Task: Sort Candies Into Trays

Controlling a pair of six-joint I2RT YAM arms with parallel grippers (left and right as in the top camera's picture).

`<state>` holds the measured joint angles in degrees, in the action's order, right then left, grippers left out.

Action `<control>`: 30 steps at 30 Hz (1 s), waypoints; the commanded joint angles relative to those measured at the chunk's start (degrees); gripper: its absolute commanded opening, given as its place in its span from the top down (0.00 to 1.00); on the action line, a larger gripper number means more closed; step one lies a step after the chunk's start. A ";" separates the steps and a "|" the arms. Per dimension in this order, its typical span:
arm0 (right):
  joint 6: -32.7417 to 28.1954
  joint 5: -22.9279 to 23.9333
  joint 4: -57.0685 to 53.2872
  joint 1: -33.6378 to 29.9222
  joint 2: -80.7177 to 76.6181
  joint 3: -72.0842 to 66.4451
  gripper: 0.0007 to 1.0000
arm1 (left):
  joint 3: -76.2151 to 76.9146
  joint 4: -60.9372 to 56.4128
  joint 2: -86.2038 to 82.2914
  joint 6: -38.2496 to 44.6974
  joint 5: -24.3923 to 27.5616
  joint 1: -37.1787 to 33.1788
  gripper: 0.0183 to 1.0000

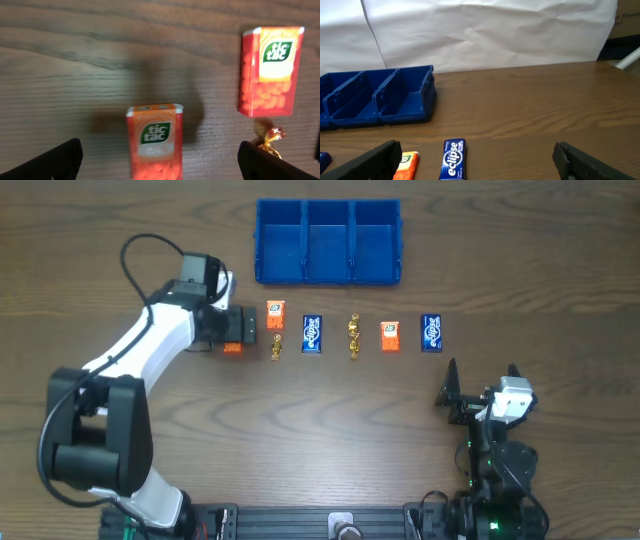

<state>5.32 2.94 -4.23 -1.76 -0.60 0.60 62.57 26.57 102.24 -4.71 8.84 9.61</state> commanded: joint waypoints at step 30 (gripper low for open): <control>-0.70 -0.28 -0.17 0.09 0.39 -0.15 0.00 | 0.87 0.61 5.77 -2.19 -6.97 3.15 0.62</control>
<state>5.30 2.94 -4.23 -1.76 -0.60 0.60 62.59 27.40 106.67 -6.72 3.09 12.16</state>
